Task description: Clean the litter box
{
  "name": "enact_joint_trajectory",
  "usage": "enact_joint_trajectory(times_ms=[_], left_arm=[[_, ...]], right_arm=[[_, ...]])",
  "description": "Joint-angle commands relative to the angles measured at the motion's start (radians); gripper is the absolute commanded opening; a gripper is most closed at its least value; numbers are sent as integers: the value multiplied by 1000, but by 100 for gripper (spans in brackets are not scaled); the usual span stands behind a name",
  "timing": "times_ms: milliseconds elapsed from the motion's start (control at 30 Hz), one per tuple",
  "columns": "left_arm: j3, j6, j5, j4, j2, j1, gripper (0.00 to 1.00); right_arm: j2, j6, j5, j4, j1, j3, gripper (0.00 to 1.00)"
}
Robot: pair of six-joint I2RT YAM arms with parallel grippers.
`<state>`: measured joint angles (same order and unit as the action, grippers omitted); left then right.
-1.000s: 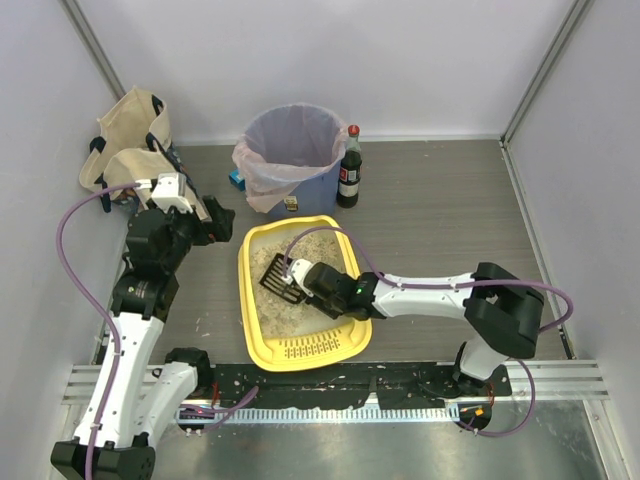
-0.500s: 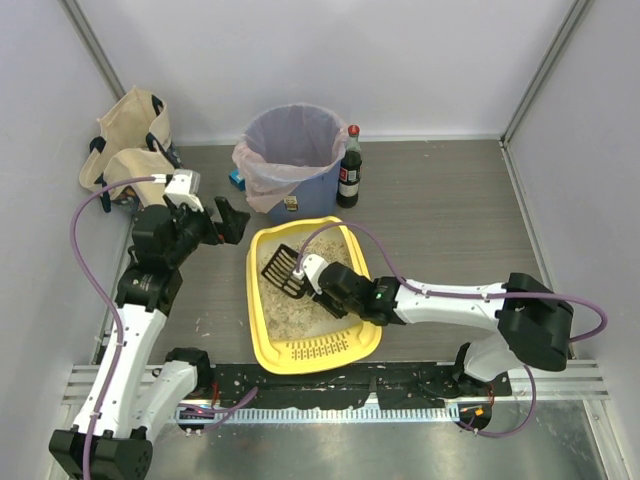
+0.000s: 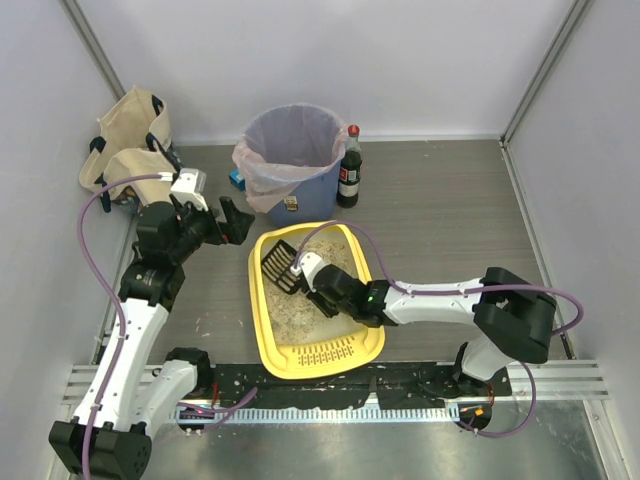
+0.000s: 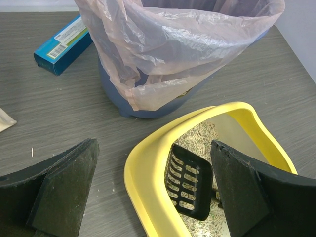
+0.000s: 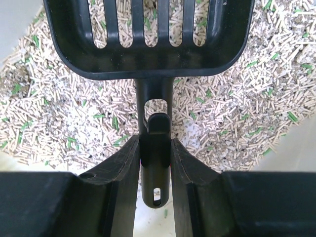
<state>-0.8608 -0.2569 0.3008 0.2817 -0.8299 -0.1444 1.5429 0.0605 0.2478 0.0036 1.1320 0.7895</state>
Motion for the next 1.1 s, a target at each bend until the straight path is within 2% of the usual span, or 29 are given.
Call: enact_joint_trajectory(times_ms=[0,400,600,1067], left_arm=[[-6,-4,23,-39,-2,-6,100],[-14,-2,32,-30,-17,-17,100],[-23,-2,72,-26,-43,-32,99],[-26,-50,366,-87,-86,-80,98]], right_arm=[[10,47,24,52,6,63,1],[-58,183,62,-267,25,149,1],[-96,208,91,-364,52,171,1],[-228,222,176,-435,147,198,1]])
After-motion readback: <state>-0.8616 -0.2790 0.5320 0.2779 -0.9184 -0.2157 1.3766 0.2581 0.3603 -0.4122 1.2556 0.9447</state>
